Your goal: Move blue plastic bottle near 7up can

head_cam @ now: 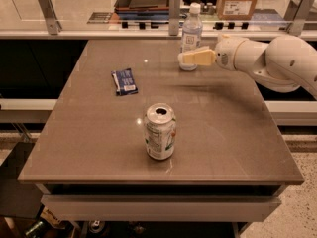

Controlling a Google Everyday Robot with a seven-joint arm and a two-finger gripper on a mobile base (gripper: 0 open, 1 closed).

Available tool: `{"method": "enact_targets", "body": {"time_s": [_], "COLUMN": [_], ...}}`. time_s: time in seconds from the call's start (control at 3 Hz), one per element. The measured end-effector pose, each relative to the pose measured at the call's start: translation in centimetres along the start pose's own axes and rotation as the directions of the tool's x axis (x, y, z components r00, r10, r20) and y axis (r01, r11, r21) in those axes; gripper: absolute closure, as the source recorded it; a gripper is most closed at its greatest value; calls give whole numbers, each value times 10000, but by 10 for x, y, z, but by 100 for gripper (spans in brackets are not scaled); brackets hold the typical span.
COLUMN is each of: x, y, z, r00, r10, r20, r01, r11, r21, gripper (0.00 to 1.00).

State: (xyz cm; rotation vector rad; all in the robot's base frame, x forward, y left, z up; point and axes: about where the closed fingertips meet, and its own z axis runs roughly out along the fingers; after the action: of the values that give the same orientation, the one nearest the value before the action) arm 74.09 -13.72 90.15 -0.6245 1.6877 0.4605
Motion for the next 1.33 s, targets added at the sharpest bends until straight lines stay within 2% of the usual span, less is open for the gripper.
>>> {"method": "enact_targets", "body": {"time_s": [0.33,0.67,1.33], "x": [-1,4,6], "y": [0,-9,-23], "z": [15,36,55], "r00": [9999,10000,9995], "r10": [-20,-70,-279], "r20": [101,59,119], "r01": [21,71,283], "r11": [9999,9998,9987], "r21": [-108,-170,-432], "gripper": [0,16,63]}}
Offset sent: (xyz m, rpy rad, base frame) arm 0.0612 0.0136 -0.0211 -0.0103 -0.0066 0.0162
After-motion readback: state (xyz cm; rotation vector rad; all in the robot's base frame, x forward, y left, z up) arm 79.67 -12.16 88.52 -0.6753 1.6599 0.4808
